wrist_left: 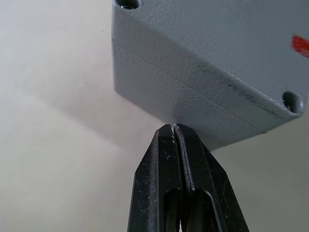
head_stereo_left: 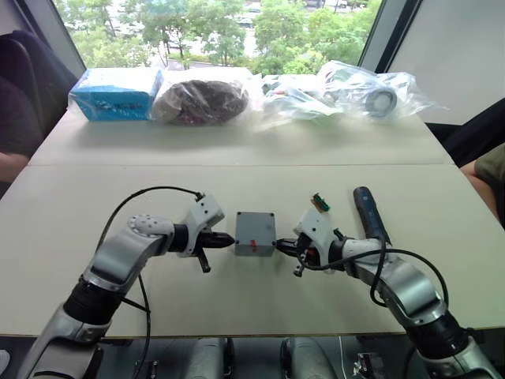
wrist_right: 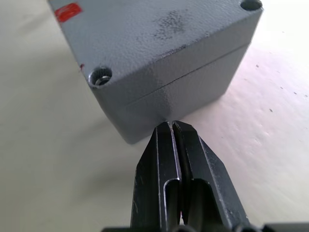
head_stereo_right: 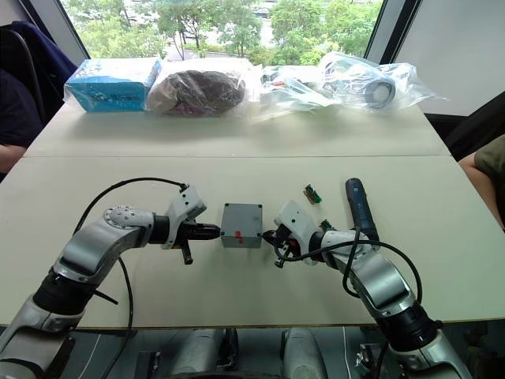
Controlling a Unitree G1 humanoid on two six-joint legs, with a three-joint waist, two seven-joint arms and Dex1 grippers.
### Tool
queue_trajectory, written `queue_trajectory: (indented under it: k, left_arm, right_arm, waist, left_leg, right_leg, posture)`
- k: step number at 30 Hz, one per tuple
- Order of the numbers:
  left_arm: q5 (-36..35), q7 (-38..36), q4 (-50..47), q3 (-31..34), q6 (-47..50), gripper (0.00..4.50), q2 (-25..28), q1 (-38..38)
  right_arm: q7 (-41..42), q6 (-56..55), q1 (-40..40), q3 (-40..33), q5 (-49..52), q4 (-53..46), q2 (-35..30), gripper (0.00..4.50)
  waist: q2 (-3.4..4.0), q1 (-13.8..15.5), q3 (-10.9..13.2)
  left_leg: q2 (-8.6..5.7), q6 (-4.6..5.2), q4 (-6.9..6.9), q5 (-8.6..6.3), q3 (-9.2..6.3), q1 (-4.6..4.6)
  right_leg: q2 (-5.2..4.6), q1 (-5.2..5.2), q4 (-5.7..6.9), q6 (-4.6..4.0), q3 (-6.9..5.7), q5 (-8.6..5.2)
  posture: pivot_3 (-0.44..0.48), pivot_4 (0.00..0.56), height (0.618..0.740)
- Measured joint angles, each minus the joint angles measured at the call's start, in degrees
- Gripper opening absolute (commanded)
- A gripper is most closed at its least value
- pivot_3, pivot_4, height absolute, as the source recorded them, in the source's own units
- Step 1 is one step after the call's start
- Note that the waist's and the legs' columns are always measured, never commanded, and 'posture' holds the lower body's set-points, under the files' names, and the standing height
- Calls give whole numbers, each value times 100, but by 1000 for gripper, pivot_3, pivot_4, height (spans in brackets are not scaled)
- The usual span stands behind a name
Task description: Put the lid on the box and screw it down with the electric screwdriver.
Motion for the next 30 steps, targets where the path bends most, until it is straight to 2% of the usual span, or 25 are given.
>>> queue_trajectory:
  k: [5,10,13,16,19,24,26,27,29,30]
  left_arm:
    - [-35,-145,0,-26,-168,0,76,-5]
    - [-563,-178,24,806,-112,0,77,-106]
    - [-661,-102,45,991,-180,0,28,-190]
    - [-800,-262,74,1097,-531,0,-13,-227]
    - [-1071,-461,235,1159,-461,0,-39,-406]
    - [-1226,-544,194,1008,-409,0,-243,-1089]
    - [-1246,-673,47,843,-417,0,-218,-1182]
    - [-1242,-742,2,714,-441,0,-208,-1196]
    - [-1191,-967,-64,417,-512,0,-87,-1234]
    - [-1165,-1060,-106,332,-546,0,-6,-1241]
  right_arm:
    - [178,-303,169,9,-130,-388,-388,41]
    - [190,-870,469,-534,-269,-469,-730,41]
    - [190,-922,570,-886,-230,-493,-809,41]
    - [301,-742,893,-1468,78,-600,-1022,41]
    - [371,-397,1068,-2166,630,-843,-1035,41]
    - [-116,492,1466,-3353,1610,-1451,-686,41]
    - [-243,628,1685,-3544,1709,-1508,-676,555]
    - [-281,658,1813,-3597,1711,-1528,-683,662]
    - [-329,724,2053,-3690,1736,-1567,-713,1560]
    - [-340,734,2118,-3706,1737,-1574,-737,1844]
  waist:
    - [-1,20,0]
    - [-2,23,1]
    - [-2,35,1]
    - [-3,100,2]
    - [-3,132,2]
    - [-13,133,8]
    - [-12,122,8]
    - [-12,115,8]
    - [-12,115,8]
    - [-12,114,8]
  left_leg:
    - [-1,5,4,-3,0,0]
    - [0,1,4,0,-1,2]
    - [-1,-6,5,4,0,3]
    - [-1,-7,9,4,1,2]
    - [0,2,14,-1,-3,6]
    - [-1,19,20,-11,-11,5]
    - [-1,12,19,-7,-8,6]
    - [-1,12,18,-7,-7,6]
    - [4,13,17,-8,-8,6]
    - [5,14,17,-8,-7,6]
  right_leg:
    - [-3,2,0,0,0,0]
    - [-4,5,0,0,-1,0]
    - [-2,8,0,1,-1,0]
    - [-2,9,0,1,-1,0]
    - [-2,17,2,2,-4,1]
    - [-5,24,0,2,-7,1]
    - [-5,22,0,2,-6,1]
    - [-3,22,0,2,-6,1]
    - [5,19,1,2,-5,1]
    - [8,19,1,2,-4,1]
  posture:
    - [0,150,740]
    - [0,150,740]
    - [0,150,740]
    - [0,150,740]
    - [0,150,740]
    - [0,150,740]
    - [0,150,740]
    - [0,150,740]
    - [0,150,740]
    - [0,150,740]
